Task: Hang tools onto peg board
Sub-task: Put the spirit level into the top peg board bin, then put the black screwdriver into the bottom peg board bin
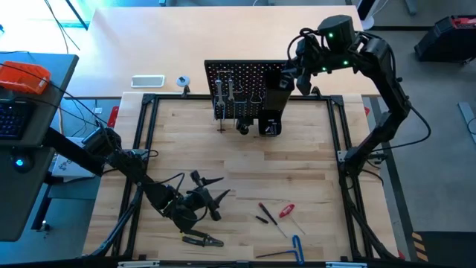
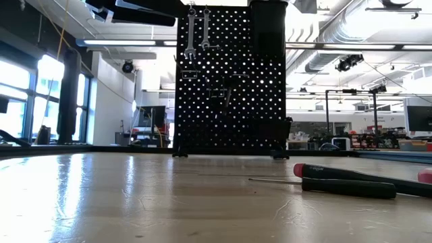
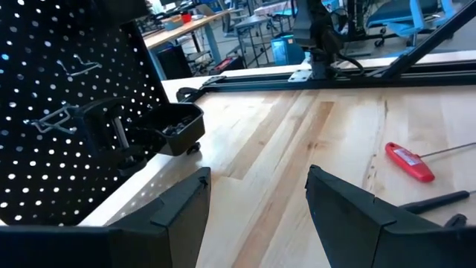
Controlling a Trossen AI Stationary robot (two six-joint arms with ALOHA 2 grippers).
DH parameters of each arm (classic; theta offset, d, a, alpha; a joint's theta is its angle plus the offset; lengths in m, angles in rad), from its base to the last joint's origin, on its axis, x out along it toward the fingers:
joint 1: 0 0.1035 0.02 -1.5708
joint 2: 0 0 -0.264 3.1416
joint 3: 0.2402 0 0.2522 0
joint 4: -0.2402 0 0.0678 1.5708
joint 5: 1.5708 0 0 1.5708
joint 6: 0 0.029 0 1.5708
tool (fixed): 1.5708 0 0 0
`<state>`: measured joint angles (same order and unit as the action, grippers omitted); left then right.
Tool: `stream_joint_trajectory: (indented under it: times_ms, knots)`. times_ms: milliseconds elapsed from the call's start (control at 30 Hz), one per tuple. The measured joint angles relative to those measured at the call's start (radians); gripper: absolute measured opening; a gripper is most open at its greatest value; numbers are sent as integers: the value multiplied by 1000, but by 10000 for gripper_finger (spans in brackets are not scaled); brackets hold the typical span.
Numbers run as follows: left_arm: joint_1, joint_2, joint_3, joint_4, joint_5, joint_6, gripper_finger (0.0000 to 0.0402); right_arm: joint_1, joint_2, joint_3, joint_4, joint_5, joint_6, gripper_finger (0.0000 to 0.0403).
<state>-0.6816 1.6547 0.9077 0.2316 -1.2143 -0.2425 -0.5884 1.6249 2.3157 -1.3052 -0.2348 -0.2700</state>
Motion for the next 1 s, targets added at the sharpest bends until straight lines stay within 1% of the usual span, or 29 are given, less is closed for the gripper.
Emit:
stream_joint_trajectory:
  times_ms: [133,200,333,500,700,833,900,1000]
  knots:
    - [0,0,0,-11,1,-19,211,0,0,0,0,5,3,140]
    - [0,0,0,-24,1,-27,211,0,-1,0,0,34,2,153]
    - [0,0,0,-39,1,-36,211,0,-17,0,5,58,0,170]
    - [2,0,0,-53,1,-36,211,0,-58,0,40,66,0,174]
    - [8,0,0,-61,1,-36,211,0,-114,0,109,107,3,174]
    - [18,0,0,-75,5,-36,211,1,-143,0,109,108,13,174]
    - [26,0,0,-79,32,-36,211,14,-153,0,87,98,29,174]
    - [44,4,0,-78,117,-36,211,50,-167,0,36,70,34,174]
